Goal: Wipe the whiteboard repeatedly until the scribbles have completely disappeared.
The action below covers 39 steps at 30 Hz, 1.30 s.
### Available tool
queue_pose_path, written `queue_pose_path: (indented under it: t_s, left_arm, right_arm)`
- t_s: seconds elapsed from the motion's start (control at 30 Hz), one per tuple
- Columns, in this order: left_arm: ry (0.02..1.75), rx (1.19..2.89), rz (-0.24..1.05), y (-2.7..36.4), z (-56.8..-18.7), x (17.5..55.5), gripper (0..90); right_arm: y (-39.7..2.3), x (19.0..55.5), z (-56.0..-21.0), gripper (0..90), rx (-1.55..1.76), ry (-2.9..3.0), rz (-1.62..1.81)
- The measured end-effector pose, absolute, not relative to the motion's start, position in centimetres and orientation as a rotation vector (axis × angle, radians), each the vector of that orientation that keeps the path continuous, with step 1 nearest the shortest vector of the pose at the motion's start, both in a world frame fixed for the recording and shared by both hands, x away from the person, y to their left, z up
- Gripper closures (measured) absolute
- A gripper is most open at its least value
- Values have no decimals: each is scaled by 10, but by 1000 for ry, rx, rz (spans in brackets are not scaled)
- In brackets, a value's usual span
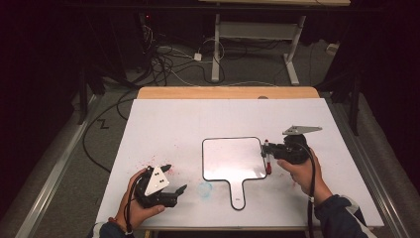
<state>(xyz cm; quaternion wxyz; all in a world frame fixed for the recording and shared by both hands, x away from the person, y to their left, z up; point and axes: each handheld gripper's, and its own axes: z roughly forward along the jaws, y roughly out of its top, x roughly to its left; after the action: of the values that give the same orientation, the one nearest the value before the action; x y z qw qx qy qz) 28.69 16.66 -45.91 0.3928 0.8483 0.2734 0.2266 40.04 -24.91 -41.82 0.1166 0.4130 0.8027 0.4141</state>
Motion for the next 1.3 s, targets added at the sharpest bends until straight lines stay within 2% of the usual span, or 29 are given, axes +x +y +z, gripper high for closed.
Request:
queue_pose_path:
  t_s: [0.37,0.53,0.93,1.1,1.3]
  left_arm:
    - [672,2195,540,161,-464,290,192]
    - [681,2204,514,157,-467,289,192]
    - [638,2242,521,154,-467,290,187]
    - [634,2249,520,153,-468,290,187]
    - [633,2255,526,153,-468,290,187]
  right_arm:
    - [-242,429,-445,802,1348,2299,1221]
    - [-237,436,-454,769,1367,2302,1158]
    - [-234,440,-466,731,1300,2303,1002]
    - [-236,440,-465,681,1285,2299,976]
    - [-237,438,-463,727,1245,2307,953]
